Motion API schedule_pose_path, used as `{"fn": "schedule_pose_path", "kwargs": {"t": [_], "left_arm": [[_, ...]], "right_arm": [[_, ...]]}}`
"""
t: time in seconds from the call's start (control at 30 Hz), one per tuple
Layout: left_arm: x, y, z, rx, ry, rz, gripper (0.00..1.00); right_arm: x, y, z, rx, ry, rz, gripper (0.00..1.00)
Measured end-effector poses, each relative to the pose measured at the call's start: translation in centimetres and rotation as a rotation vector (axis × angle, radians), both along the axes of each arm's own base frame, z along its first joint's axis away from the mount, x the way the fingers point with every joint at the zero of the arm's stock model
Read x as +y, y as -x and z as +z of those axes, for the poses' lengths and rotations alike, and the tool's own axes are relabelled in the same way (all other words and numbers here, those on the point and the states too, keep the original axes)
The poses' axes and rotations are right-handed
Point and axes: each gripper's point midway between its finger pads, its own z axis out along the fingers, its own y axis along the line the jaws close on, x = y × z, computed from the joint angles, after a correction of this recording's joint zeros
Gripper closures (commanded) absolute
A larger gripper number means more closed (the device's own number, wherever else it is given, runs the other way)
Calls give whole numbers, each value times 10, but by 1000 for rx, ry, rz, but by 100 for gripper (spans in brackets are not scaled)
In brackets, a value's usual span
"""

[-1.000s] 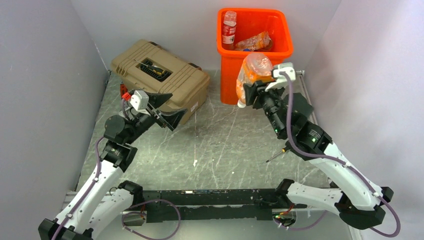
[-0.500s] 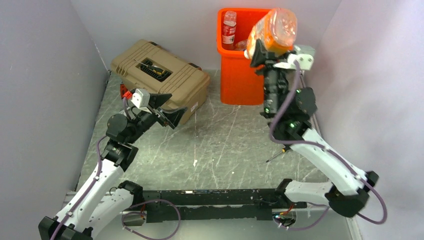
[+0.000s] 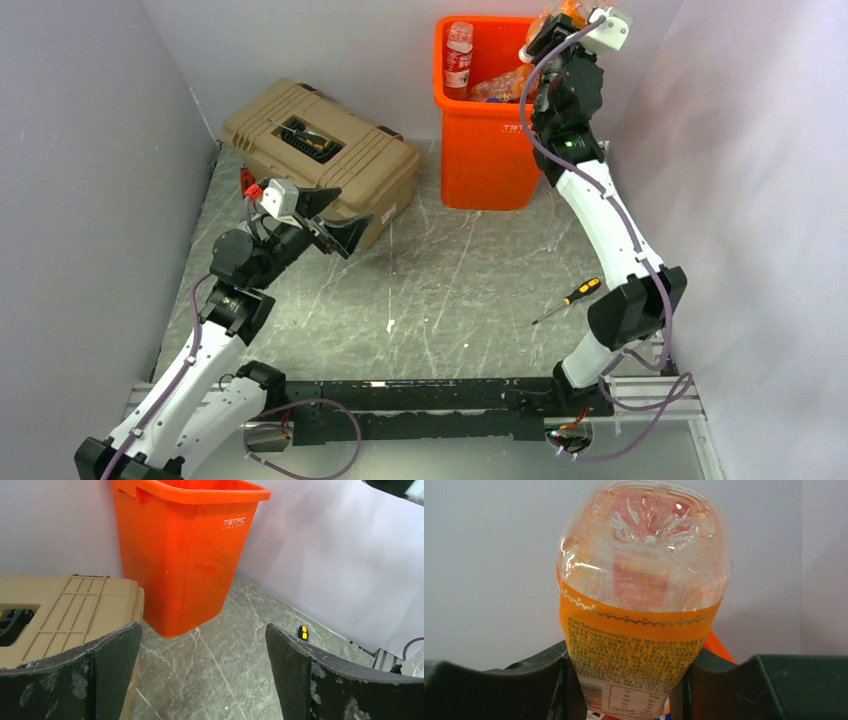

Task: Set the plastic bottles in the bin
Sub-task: Place the plastic bottle in the trash bin.

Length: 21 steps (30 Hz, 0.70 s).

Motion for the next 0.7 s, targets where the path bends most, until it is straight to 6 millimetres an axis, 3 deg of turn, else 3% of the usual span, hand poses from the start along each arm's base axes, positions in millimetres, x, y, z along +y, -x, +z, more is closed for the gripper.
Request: {"fn": "schedule_pose_path", "kwargs": {"t": [0.33, 0.5, 0.7], "left_arm": [[1, 1, 0, 1, 0, 1, 0], [1, 2, 2, -2, 1, 1, 1], [0, 2, 1, 0, -4, -2, 1]], "right_arm": [[18, -72, -28, 128, 6, 99, 100], [30, -107, -72, 258, 45, 122, 100], [31, -128, -140, 446, 107, 91, 100]]}}
